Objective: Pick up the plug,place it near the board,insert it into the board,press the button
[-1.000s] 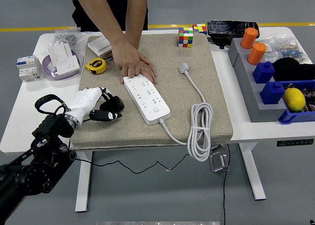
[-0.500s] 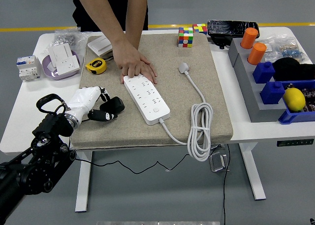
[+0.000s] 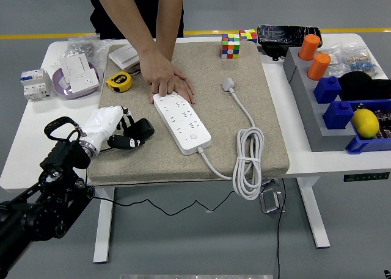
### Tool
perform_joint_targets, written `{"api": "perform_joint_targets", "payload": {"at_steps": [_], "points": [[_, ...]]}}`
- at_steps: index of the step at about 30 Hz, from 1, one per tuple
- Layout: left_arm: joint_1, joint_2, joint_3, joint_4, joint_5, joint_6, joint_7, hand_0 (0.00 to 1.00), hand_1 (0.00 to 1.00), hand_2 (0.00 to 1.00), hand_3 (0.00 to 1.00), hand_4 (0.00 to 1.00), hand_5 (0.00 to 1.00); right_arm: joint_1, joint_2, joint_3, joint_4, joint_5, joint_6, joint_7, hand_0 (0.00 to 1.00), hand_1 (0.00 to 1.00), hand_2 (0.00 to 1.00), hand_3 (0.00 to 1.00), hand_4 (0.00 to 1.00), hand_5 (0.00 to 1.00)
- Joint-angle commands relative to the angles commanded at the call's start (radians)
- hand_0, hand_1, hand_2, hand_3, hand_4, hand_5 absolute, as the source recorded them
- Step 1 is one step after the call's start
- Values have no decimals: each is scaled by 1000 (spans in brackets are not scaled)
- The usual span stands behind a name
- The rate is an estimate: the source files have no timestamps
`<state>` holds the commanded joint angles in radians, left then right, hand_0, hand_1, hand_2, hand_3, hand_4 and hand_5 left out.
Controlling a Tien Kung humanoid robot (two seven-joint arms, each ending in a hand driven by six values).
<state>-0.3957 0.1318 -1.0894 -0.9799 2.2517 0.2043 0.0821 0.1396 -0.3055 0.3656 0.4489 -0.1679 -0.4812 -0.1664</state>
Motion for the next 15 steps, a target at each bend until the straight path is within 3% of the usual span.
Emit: {"api": "perform_joint_targets", "payload": {"at_steps": [8, 15], "points": [[7, 3, 1, -22, -6, 12, 0, 427, 335, 326, 343, 502, 285, -4, -1, -3, 0, 0, 0, -1, 998, 976, 925, 951, 998, 998], [6, 14, 11, -88, -30, 26, 5, 418, 323, 311, 341, 508, 297, -8, -3, -3, 0, -1, 0, -1, 998, 977, 924, 951, 998, 998]]}}
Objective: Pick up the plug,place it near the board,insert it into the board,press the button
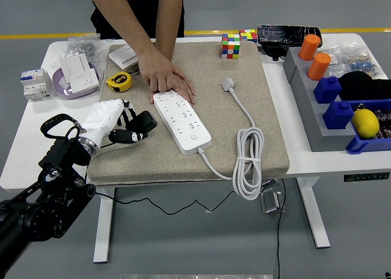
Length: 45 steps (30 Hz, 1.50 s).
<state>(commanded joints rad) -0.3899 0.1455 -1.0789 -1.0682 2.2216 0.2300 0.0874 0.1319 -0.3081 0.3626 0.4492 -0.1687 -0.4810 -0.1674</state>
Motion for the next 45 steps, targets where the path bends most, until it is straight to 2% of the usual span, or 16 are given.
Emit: {"api": "perform_joint_targets", "payload": {"at_steps": [6, 7, 9, 15, 19, 25, 32, 45], "points": [[-28, 11, 40, -52, -26, -1, -1, 433, 325, 311, 350, 518, 303, -3, -2, -4, 0, 2, -2, 1, 998, 976, 923, 951, 998, 998], [-34, 14, 50, -58, -28, -1, -2, 434, 323, 307, 312, 532, 320, -3, -2, -4, -1, 2, -2, 1, 998, 976, 923, 951, 998, 998], [-49, 19, 72, -70, -33, 0, -5, 434, 323, 307, 312, 532, 320, -2, -3, -4, 0, 2, -2, 1, 998, 976, 923, 951, 998, 998], [-97, 32, 144, -82, -52, 4, -19, 431, 323, 304, 305, 536, 319, 1, -4, -6, 0, 2, -2, 0, 998, 976, 922, 951, 998, 998], [-143, 34, 207, -47, -61, 14, -41, 428, 320, 302, 300, 562, 344, 3, -5, -7, 0, 4, -2, 0, 998, 975, 922, 951, 998, 998], [-221, 22, 311, 67, -79, 56, -85, 428, 321, 298, 299, 572, 352, 9, -5, -8, 1, 3, -2, 0, 998, 975, 922, 951, 998, 998], [-277, -14, 337, 204, -58, 93, -113, 428, 322, 298, 299, 569, 350, 11, -5, -13, 1, 3, -1, 0, 998, 975, 923, 950, 998, 998], [-290, -17, 335, 264, -10, 93, -120, 432, 325, 297, 290, 577, 346, 15, -5, -10, 2, 2, -1, 0, 998, 975, 922, 952, 998, 998]]}}
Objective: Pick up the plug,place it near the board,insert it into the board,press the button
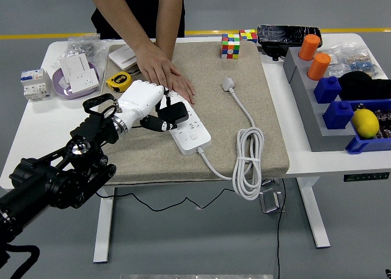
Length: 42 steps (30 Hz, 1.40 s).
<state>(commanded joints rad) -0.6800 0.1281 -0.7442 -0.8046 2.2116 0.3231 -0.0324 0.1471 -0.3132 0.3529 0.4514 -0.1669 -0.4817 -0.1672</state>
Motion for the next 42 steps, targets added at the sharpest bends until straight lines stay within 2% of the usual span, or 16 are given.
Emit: {"api": "perform_joint_targets", "payload": {"at_steps": [26, 35, 42], "points": [[-1, 15, 17, 41, 41, -10, -1, 435, 330, 298, 290, 583, 336, 2, -3, -2, -1, 8, 1, 0, 998, 975, 921, 951, 998, 998], [-2, 11, 20, 42, 51, -10, -1, 436, 333, 298, 290, 581, 333, 4, -4, 2, 1, 4, 1, 1, 998, 976, 920, 951, 998, 998], [-13, 4, 16, 77, 56, -7, -4, 438, 334, 298, 289, 579, 333, 0, -5, -2, 1, 6, 1, 0, 998, 976, 919, 951, 998, 998]]}}
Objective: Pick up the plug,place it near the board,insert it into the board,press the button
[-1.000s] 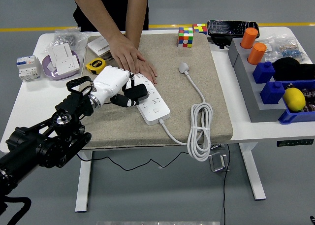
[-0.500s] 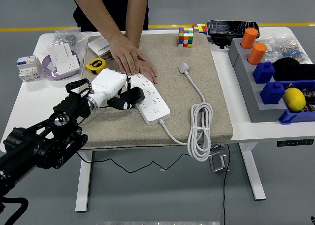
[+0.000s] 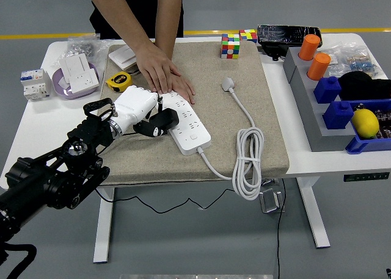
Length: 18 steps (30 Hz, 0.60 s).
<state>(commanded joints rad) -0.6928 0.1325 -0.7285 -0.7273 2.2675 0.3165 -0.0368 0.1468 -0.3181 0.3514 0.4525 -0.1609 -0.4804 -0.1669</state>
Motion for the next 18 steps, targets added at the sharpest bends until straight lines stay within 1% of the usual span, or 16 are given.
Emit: {"api": "perform_joint_targets", "payload": {"at_steps": [4, 9, 18], "points": [[-6, -1, -3, 20, 1, 1, -1, 438, 335, 298, 289, 578, 334, 2, 0, 1, 0, 0, 0, 0, 998, 976, 919, 950, 998, 998], [-10, -2, -1, 31, 1, 1, -1, 438, 335, 298, 289, 578, 334, 6, 0, 4, 1, -1, 0, 0, 998, 976, 919, 950, 998, 998], [-11, -7, 6, 31, 1, -1, 0, 440, 335, 298, 289, 576, 334, 7, -1, 7, 1, -1, -1, 1, 998, 976, 918, 950, 998, 998]]}}
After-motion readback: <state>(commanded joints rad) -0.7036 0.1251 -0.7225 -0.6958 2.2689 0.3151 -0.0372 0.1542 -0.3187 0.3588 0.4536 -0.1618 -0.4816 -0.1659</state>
